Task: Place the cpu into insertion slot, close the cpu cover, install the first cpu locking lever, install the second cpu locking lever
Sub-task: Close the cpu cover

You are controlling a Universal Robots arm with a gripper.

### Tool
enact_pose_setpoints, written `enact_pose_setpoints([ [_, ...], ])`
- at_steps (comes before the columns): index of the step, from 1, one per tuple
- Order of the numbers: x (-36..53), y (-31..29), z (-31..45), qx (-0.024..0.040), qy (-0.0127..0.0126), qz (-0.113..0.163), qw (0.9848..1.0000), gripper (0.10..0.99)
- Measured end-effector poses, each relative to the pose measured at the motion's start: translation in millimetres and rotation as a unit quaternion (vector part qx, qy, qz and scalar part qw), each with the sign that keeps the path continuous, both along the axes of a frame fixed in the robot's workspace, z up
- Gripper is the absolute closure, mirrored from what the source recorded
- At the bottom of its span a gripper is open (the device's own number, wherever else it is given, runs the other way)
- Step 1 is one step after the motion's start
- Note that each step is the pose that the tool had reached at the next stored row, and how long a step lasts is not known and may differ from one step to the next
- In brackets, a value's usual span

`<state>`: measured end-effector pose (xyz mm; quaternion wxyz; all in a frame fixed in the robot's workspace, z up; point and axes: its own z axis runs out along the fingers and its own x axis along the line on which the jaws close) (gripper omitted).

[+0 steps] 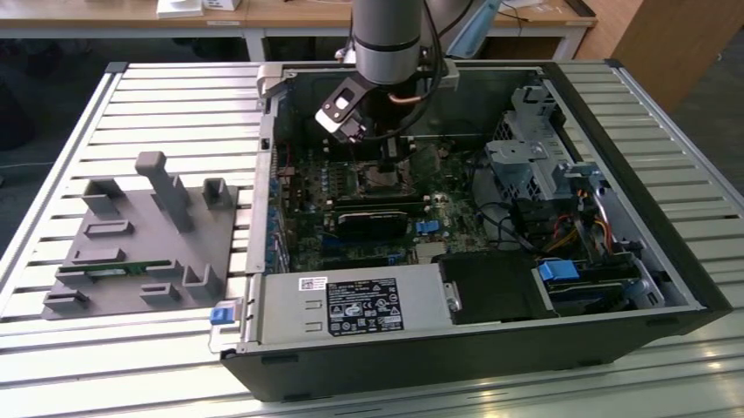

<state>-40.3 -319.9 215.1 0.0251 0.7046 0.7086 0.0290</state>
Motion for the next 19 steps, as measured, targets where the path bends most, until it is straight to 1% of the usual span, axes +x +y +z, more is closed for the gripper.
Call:
enact_pose_setpoints([
  [19,0.0,0.0,6.7,0.0000,0.0000,0.000,1.0000,0.980],
])
